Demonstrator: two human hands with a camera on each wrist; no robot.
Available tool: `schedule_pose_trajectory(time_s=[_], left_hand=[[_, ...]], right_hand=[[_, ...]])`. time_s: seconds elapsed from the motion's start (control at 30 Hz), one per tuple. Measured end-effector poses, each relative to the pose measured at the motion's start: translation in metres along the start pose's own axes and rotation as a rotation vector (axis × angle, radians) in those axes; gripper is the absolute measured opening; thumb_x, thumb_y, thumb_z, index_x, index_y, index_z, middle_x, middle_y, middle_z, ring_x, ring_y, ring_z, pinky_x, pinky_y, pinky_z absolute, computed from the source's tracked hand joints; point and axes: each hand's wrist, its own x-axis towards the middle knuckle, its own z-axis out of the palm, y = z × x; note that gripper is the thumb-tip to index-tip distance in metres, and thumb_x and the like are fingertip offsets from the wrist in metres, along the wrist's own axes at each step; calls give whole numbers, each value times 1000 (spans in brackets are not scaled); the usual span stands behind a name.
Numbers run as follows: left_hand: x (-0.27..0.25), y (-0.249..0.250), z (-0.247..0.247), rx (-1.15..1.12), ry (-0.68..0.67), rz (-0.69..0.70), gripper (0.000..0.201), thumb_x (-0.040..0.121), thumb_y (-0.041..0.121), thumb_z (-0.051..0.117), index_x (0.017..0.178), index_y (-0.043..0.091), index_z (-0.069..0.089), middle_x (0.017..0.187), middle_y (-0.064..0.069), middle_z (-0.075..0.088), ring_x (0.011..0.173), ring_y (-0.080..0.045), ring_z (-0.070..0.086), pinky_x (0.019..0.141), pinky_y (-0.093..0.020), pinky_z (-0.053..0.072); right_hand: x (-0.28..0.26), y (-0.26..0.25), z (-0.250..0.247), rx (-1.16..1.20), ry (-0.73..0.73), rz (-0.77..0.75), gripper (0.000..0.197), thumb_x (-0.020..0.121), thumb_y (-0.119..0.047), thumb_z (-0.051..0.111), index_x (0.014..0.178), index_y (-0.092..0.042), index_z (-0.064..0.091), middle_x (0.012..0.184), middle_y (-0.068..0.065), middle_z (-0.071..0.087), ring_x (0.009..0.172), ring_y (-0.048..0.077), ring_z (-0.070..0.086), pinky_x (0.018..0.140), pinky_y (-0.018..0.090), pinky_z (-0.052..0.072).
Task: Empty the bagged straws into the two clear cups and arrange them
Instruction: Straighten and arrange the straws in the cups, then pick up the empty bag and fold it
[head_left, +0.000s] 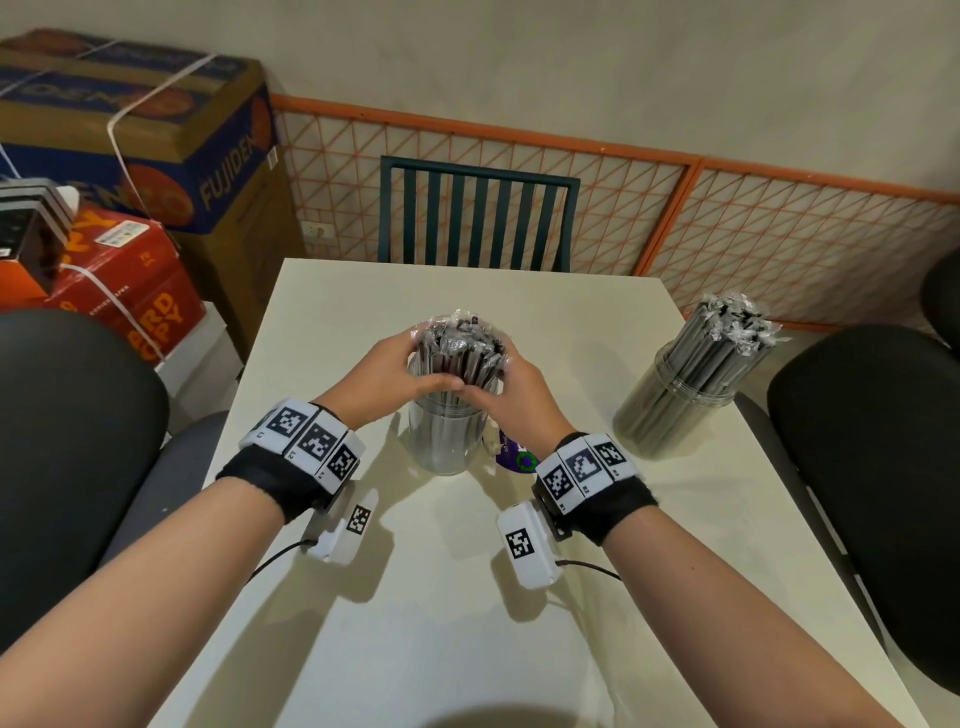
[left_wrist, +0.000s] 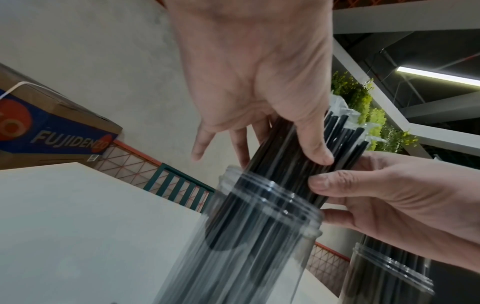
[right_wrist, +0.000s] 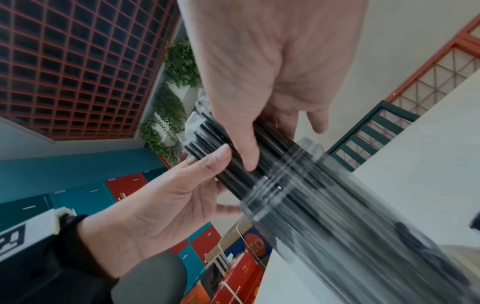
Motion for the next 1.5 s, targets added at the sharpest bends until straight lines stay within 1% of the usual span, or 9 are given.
schedule_pose_trajectory(time_s=[0.3,0.4,0.63,0.73,0.87,1.03,1.2,1.3,1.5], left_hand=[[-6,3,1,18,-5,8,76,71,21,78,136,17,41,119,14,46,112,0,40,81,-2,32],[-7,1,-1,-23,-13,-13,81,69,23,79,138,21,37,124,12,46,117,-3,40,96,-14,32],[-22,-4,-9,4,11,-70,85,70,27,78,140,22,31,132,11,39,122,-4,33,103,-25,27],[-45,-13,-8,-13,134,-228,74,75,36,72,136,16,34,126,3,45,115,-14,45,93,-28,38],[-83,-7,21,-101,115,-495,55,86,42,59,126,9,40,112,-7,53,96,-20,59,71,-30,49],[-101,8,97,-13,-319,-629,38,89,45,53,111,14,49,110,-3,58,93,-18,58,70,-28,46],[-97,34,187,30,-323,-710,60,91,46,48,137,10,34,128,-10,48,111,-26,52,75,-32,45],[-98,44,232,22,-317,-786,71,91,47,47,142,3,25,141,-15,41,125,-30,46,92,-38,44],[-103,53,278,-268,-310,-968,29,88,19,55,112,4,48,82,-12,47,76,-27,50,70,-39,46]], right_hand=[[2,0,-13,-55,-105,22,80,73,-15,78,141,-14,34,137,5,53,126,19,49,106,36,41],[2,-2,-14,-68,-118,32,85,72,-16,79,142,-13,32,139,6,50,129,20,46,109,38,38],[-10,-3,-26,-138,-134,23,82,76,-12,75,143,-13,28,146,5,42,135,17,38,106,22,27],[-26,5,-43,-168,-83,37,75,82,-12,69,144,-13,27,144,5,45,132,17,41,108,25,31],[-67,25,-82,-185,16,84,43,89,-12,59,130,-16,47,111,5,64,93,20,64,85,30,52],[-130,89,-155,-357,7,272,24,91,-16,56,114,-11,61,103,9,70,80,18,63,69,21,45],[-186,175,-213,-522,98,663,57,89,-35,59,136,-9,42,136,21,44,122,35,46,103,41,36],[-209,202,-218,-548,80,893,71,89,-45,55,142,-6,29,144,23,32,130,41,37,104,47,34],[-222,235,-213,-199,-41,897,78,88,-46,55,148,-11,17,126,5,42,109,24,47,80,32,45]])
